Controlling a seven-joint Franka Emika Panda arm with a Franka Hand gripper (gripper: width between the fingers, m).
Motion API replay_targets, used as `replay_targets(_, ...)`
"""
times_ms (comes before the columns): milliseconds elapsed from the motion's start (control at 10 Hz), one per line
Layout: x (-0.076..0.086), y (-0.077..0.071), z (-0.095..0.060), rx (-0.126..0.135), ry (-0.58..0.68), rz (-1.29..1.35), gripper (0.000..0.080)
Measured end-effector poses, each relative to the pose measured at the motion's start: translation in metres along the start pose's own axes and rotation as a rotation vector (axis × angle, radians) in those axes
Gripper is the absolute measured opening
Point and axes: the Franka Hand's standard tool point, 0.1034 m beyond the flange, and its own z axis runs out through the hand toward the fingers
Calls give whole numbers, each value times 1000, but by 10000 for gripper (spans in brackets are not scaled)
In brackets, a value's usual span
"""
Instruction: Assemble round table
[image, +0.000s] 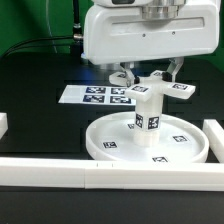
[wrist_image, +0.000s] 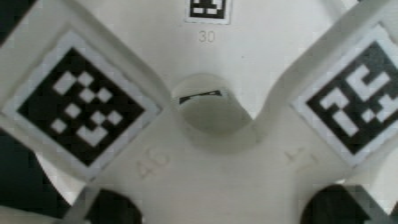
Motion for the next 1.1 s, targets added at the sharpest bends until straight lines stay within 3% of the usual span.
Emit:
replay_targets(200,0,0,0,1,1,123,442)
replay_targets(500,1,-4,0,60,11,515,442)
replay_targets(1100,5,-5,-1,68,32,883,442)
